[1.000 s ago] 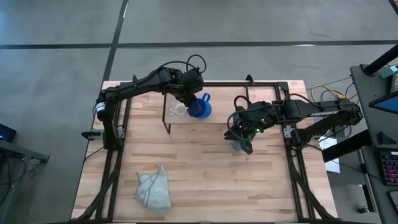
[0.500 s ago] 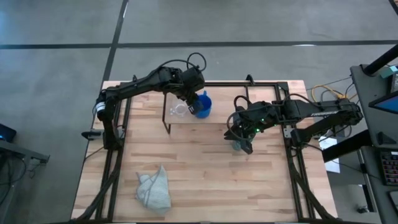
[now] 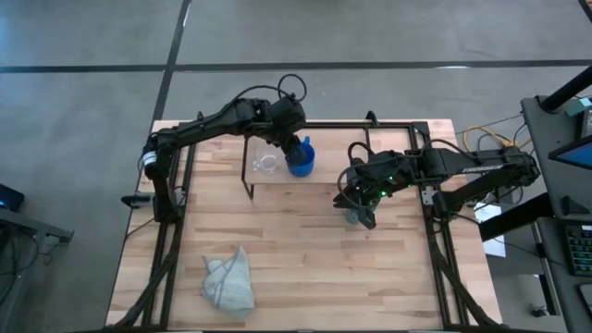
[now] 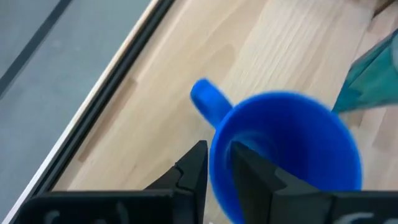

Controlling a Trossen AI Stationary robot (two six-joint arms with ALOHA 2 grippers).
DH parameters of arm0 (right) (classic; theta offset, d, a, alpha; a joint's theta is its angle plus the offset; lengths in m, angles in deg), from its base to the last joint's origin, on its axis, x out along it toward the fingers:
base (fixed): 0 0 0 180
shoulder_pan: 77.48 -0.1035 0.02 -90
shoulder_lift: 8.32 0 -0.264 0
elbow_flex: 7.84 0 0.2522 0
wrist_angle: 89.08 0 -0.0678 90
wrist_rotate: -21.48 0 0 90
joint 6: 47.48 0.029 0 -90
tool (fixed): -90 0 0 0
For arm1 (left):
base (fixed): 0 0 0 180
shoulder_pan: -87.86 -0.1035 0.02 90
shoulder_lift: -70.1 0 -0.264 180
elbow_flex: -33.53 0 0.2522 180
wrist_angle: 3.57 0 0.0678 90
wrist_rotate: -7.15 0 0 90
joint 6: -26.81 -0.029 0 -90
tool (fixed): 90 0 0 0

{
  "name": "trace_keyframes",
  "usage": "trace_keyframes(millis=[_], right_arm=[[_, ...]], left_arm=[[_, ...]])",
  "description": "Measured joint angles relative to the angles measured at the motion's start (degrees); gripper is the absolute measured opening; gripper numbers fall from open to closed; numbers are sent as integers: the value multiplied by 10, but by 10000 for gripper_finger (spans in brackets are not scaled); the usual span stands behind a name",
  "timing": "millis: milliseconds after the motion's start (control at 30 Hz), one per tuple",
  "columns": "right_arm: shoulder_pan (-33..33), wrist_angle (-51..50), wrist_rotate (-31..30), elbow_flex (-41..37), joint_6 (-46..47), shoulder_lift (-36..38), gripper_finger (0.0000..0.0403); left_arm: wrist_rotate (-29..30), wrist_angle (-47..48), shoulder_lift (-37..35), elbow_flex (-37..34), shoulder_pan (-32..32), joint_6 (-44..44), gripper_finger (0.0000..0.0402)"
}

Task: Stack small to large cups/mugs on shelf
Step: Put the green cup on the shelf

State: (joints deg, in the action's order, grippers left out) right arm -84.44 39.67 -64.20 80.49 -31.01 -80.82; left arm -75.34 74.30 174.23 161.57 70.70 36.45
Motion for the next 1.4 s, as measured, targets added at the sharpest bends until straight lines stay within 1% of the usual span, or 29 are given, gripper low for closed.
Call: trace_keyframes(millis=[133,267,367,500,600,800,833,1000,1133,1300,1400], right_arm=[[0,0,0,0,0,0,68],[0,-14,1,0,30,1,68],[-7,-78,0,0,63,6,68],[-22,-195,1,0,127,7,68],[-35,-244,0,0,176,0,68],[-55,-253,-1,-7,195,-35,68],[-55,-253,-9,-7,195,-43,68],[-54,-253,-87,-7,206,-77,68],[-54,-260,-89,-7,206,-97,68],[-51,-308,-92,-7,214,-129,68],[-50,-313,-100,-7,216,-150,68]], left_arm=[[-7,-16,-4,18,4,4,57],[-35,-21,-12,37,8,7,57],[-53,-17,-19,56,19,20,57],[-56,-20,-31,74,37,20,57],[-56,-21,-39,81,46,20,57],[-56,-27,-52,84,56,20,57],[-56,-27,-55,84,56,20,57],[-56,-27,-57,86,57,20,57],[-56,-27,-59,86,57,20,57],[-56,-26,-59,85,57,20,57],[-56,-27,-59,85,57,20,57]])
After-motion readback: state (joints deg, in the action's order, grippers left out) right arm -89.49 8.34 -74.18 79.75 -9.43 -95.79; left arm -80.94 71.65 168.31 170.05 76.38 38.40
